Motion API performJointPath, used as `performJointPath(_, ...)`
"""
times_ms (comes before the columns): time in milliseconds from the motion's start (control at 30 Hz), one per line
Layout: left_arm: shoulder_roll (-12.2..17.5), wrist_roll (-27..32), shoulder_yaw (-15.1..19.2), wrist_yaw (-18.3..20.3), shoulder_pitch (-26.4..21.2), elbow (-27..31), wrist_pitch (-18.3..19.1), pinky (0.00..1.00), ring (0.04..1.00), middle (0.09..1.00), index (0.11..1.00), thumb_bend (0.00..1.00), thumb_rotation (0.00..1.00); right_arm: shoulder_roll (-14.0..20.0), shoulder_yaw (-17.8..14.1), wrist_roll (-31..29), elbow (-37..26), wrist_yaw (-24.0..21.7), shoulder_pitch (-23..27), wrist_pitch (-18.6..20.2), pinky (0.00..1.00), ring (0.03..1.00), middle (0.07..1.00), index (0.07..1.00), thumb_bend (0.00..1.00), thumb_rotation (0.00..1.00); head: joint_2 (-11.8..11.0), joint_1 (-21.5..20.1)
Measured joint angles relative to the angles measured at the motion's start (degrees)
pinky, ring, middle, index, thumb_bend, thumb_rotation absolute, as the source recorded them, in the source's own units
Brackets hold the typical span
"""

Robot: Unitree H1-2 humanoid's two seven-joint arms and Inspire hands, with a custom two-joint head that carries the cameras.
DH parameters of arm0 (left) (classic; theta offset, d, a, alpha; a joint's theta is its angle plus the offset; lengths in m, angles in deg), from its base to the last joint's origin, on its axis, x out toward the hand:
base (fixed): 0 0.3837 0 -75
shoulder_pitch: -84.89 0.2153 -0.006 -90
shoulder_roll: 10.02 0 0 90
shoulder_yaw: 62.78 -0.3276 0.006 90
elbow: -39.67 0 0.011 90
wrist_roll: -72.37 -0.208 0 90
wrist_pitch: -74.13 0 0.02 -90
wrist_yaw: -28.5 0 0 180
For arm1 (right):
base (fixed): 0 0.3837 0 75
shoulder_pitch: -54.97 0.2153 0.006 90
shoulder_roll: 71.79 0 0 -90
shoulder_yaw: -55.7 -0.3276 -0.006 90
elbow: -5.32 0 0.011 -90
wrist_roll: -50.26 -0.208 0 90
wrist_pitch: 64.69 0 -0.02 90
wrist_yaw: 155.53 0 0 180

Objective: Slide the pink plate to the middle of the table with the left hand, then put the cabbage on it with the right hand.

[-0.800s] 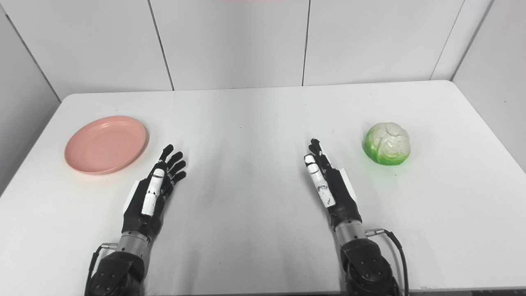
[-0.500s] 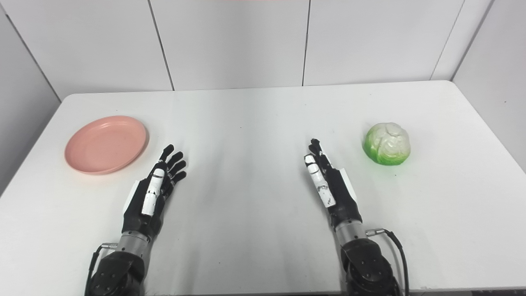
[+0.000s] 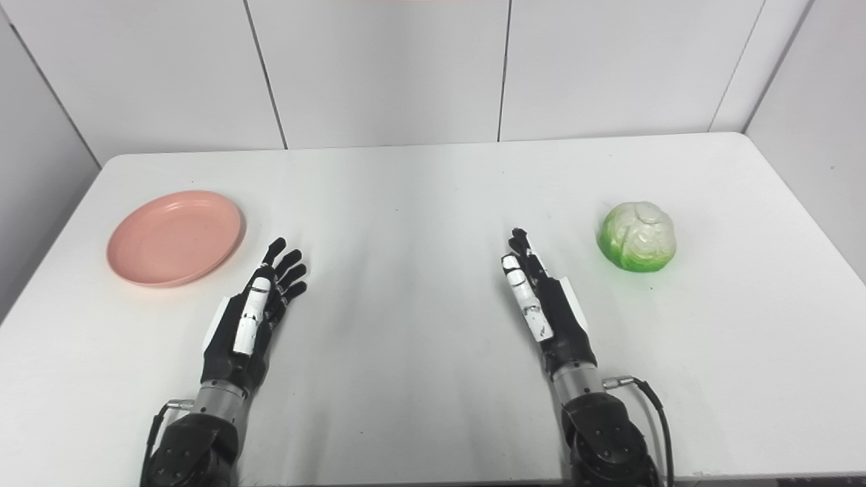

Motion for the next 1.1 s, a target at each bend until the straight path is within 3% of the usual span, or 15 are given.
performJointPath(100, -0.03, -1.03, -0.56, -0.03, -0.03, -0.15, -0.13, 0.91, 0.925, 0.942, 0.948, 0.38, 1.00, 0.34, -0.21, -0.27, 0.03, -0.19, 0.00, -0.07, 0.93, 0.952, 0.965, 0.971, 0.24, 1.00, -0.79, 2.74)
performJointPath(133, -0.08, -1.44, -0.81, -0.13, -0.05, -0.35, -0.37, 0.92, 0.930, 0.944, 0.951, 0.37, 1.00, 0.43, -0.39, -0.48, 0.10, -0.31, -0.01, -0.16, 0.94, 0.956, 0.968, 0.974, 0.24, 1.00, -1.23, 7.79)
performJointPath(167, -0.20, -1.90, -1.10, -0.27, -0.15, -0.59, -0.57, 0.93, 0.935, 0.946, 0.954, 0.37, 0.99, 0.64, -0.61, -0.93, 0.21, -0.60, -0.04, -0.27, 0.95, 0.957, 0.969, 0.975, 0.23, 1.00, -2.89, 8.27)
performJointPath(200, -0.36, -2.35, -1.19, -0.34, -0.27, -0.80, -0.69, 0.93, 0.941, 0.950, 0.957, 0.36, 0.99, 0.98, -0.79, -1.53, 0.29, -0.90, -0.06, -0.45, 0.95, 0.958, 0.970, 0.977, 0.23, 1.00, -2.90, 8.28)
performJointPath(333, -1.19, -3.66, -1.29, -1.00, -1.44, -2.44, -1.10, 0.94, 0.953, 0.961, 0.962, 0.35, 0.98, 2.23, -1.25, -2.67, 1.71, -2.19, -0.05, -2.08, 0.97, 0.970, 0.981, 0.994, 0.20, 1.00, -7.37, 14.85)
performJointPath(400, -1.74, -4.13, -1.46, -1.67, -2.84, -4.24, -1.43, 0.95, 0.958, 0.965, 0.964, 0.35, 0.98, 2.63, -1.30, -2.79, 2.22, -2.66, -0.10, -3.10, 0.98, 0.974, 0.984, 0.998, 0.19, 1.00, -7.39, 14.87)
performJointPath(467, -2.14, -4.90, -1.74, -1.94, -4.23, -6.44, -2.19, 0.95, 0.958, 0.966, 0.967, 0.34, 0.99, 2.80, -1.34, -3.10, 2.60, -2.96, -0.09, -3.58, 0.99, 0.982, 0.991, 1.000, 0.19, 1.00, -10.27, 18.28)
performJointPath(700, -3.61, -6.27, -2.45, -2.53, -7.46, -11.11, -6.97, 0.92, 0.946, 0.957, 0.966, 0.34, 1.00, 2.88, -1.72, -4.32, 3.48, -3.78, 0.06, -4.99, 1.00, 0.994, 0.998, 1.000, 0.15, 1.00, -12.92, 21.29)
performJointPath(1100, -3.61, -6.96, -2.78, -2.80, -7.49, -11.46, -9.92, 0.93, 0.949, 0.956, 0.963, 0.34, 1.00, 2.83, -1.92, -4.72, 3.34, -3.87, -0.06, -5.26, 1.00, 1.000, 1.000, 1.000, 0.11, 1.00, -13.36, 20.50)
